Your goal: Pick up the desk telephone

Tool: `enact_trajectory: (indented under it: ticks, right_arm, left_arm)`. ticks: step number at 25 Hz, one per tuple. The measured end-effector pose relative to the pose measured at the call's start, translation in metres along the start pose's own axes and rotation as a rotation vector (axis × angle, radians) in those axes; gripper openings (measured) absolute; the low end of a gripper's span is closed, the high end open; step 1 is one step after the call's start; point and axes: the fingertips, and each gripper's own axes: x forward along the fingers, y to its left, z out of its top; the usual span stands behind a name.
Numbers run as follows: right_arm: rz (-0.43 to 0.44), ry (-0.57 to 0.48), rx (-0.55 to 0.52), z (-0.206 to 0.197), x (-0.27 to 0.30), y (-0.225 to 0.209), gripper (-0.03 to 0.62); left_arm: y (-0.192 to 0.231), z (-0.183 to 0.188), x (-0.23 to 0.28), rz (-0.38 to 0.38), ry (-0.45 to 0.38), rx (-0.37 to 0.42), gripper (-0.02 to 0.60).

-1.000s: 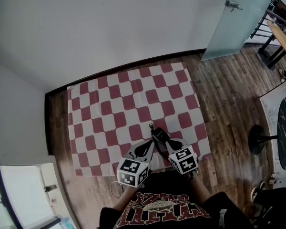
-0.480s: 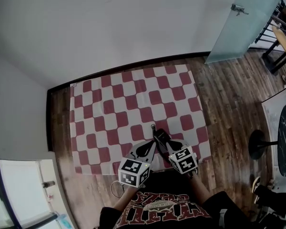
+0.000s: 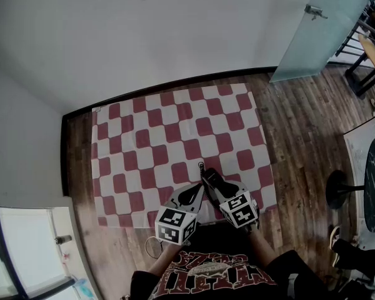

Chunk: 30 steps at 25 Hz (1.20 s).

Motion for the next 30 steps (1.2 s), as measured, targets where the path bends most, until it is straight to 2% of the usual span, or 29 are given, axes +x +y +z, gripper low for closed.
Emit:
enact_trajectory:
  ticks: [6,8,30]
  right_arm:
    - [-0.006,0.012,-0.039,-0.003,0.006,0.002,0.229]
    - [-0.006,0.030,-0.050,-0.005,0.007,0.002,0.255]
    - [0.030,0.186,-0.094,-0.024,0.044,-0.003,0.270]
  left_arm:
    - [0.000,-0.003,-0.001,0.000,0.005,-0.002,0.006]
    - [0.001,-0.002,-0.002,0.001,0.004,-0.001,0.006]
    - [0.029,-0.006,-0.029,0.116,-0.031,-0.064,0.006]
